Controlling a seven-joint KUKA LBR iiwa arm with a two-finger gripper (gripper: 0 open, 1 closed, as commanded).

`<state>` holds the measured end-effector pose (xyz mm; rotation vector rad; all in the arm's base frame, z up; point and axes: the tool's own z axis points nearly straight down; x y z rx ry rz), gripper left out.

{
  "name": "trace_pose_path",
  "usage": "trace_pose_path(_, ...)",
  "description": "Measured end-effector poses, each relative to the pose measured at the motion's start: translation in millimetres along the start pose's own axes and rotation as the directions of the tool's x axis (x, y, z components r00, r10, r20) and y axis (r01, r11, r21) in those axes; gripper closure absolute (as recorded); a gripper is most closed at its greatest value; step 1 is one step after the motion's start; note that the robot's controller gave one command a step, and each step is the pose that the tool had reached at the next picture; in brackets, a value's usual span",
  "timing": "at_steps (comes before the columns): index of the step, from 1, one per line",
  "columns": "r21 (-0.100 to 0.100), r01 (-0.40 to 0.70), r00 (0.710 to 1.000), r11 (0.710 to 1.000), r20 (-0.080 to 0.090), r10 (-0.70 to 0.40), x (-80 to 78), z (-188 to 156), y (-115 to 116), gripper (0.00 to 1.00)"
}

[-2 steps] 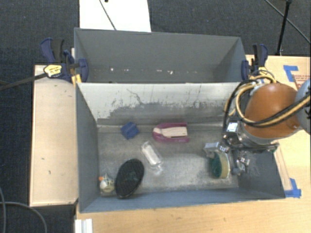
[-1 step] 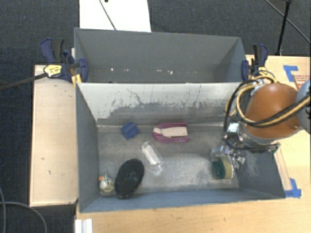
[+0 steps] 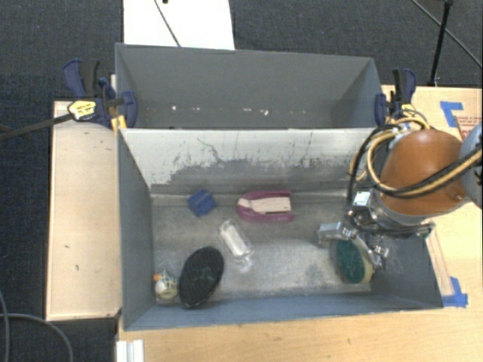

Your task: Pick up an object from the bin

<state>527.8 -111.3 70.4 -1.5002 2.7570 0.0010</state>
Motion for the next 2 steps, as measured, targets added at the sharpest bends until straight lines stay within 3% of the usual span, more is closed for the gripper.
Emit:
trace_pose_path(1,0.0,0.0,1.0,1.0,0.001,0.0,-0.3,0.2,0.2,1.0)
trace_pose_path(2,0.007,0.004,1.0,1.0,0.001,-0.004,16.4,-149.9,17.1,1.0)
